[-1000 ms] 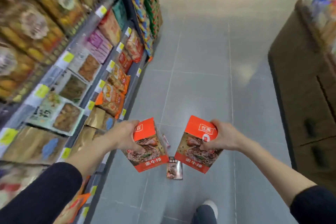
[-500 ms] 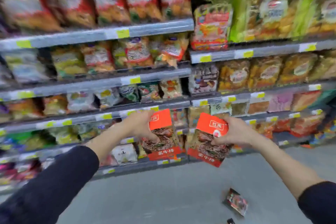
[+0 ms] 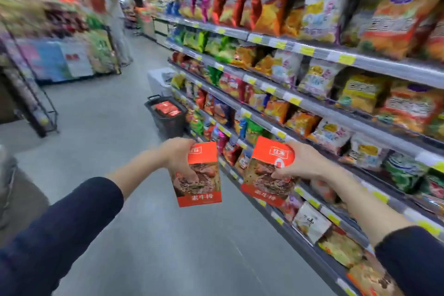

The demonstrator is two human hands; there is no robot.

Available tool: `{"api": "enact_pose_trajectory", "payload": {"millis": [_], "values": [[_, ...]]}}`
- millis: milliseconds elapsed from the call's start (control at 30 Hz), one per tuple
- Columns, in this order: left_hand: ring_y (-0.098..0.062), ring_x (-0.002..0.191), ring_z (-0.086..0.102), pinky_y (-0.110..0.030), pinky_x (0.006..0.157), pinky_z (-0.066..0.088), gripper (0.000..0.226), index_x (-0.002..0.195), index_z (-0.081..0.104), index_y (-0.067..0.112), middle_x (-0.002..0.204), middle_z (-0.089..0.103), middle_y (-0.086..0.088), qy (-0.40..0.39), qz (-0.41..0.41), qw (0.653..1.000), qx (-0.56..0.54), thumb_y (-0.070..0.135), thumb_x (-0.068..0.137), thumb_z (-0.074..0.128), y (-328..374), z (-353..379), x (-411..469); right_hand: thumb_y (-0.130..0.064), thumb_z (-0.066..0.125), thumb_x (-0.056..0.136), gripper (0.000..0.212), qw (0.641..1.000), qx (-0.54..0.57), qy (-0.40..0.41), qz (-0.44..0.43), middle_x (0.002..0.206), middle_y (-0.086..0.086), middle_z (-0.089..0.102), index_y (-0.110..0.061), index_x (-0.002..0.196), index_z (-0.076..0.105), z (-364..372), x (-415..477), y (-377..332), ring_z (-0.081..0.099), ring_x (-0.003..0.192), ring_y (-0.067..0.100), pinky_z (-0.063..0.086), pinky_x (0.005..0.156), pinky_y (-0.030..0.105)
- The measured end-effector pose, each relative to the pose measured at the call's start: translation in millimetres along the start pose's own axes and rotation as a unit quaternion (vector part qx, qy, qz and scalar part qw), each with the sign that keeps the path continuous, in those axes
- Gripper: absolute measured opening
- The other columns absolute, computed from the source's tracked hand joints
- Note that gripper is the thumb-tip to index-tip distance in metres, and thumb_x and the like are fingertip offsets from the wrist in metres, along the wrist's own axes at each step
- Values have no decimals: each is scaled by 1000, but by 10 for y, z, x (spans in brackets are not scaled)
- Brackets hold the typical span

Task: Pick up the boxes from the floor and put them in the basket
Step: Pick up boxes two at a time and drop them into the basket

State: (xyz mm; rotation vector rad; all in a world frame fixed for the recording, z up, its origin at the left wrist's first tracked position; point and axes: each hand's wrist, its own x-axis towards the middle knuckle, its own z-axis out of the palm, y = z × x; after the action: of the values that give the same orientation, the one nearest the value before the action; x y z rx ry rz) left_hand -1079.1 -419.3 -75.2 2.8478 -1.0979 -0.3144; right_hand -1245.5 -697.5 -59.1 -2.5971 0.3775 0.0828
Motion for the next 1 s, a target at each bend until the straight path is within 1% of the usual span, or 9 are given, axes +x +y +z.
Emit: {"api": "enact_pose_trajectory", "payload": {"millis": [67,167,267,333,433,533,667,867,1000], "values": [[-23,101,59,-35,88,50,85,120,50,18,115,62,-1,10,-50,999,-14,51,50,84,-553,-77,-146,-46,83,59,68,999,-8,-16,-50,99,-3,55,-24,111,45,168,433,-501,55,85,15,44,71,29],[-23,102,60,-34,88,49,83,120,50,19,114,62,-1,18,-110,993,-29,48,51,84,-1329,-192,-353,-47,82,60,71,992,-17,-49,-116,103,-3,53,-24,115,44,445,1019,-1244,54,89,15,42,73,28],[-22,98,60,-37,87,51,86,119,49,22,112,63,1,22,-156,987,-41,52,47,83,-2040,-287,-515,-46,83,57,64,983,-18,-52,-174,96,-6,55,-24,105,48,732,1515,-1923,55,85,14,42,69,28],[-21,98,60,-39,87,51,86,119,48,23,111,63,1,28,-180,982,-46,54,46,82,-2448,-335,-591,-45,84,55,62,978,-18,-59,-199,92,-9,56,-23,103,50,921,1823,-2305,56,83,14,43,67,27],[-21,97,60,-37,85,51,82,118,49,20,110,62,1,30,-200,978,-46,52,50,83,-2945,-394,-627,-43,84,57,67,970,-20,-77,-229,99,-6,56,-21,110,49,1141,2231,-2783,55,87,15,44,71,28],[-20,95,59,-37,83,52,79,116,49,20,107,62,2,28,-221,973,-55,52,52,83,-3409,-438,-547,-42,83,60,67,966,-22,-100,-239,99,-7,52,-23,112,45,1314,2634,-3139,54,88,13,43,64,23],[-19,91,60,-38,82,52,75,112,51,20,103,63,3,35,-236,969,-67,52,51,82,-4031,-471,-239,-43,84,56,69,959,-15,-123,-254,99,-7,56,-23,111,48,1539,3355,-3503,53,82,4,42,62,18],[-18,90,60,-40,81,53,73,108,51,23,99,62,4,34,-249,964,-82,54,48,81,-5054,-613,627,-37,84,58,70,953,-7,-136,-270,103,-4,58,-20,115,48,1822,4714,-3965,58,91,15,46,69,24],[-18,90,59,-39,81,53,74,110,50,23,101,61,4,25,-268,959,-90,53,51,81,-5731,-807,1320,-40,84,55,68,950,-9,-150,-273,100,-6,59,-22,112,49,1883,5739,-4283,58,86,10,51,71,26]]}}
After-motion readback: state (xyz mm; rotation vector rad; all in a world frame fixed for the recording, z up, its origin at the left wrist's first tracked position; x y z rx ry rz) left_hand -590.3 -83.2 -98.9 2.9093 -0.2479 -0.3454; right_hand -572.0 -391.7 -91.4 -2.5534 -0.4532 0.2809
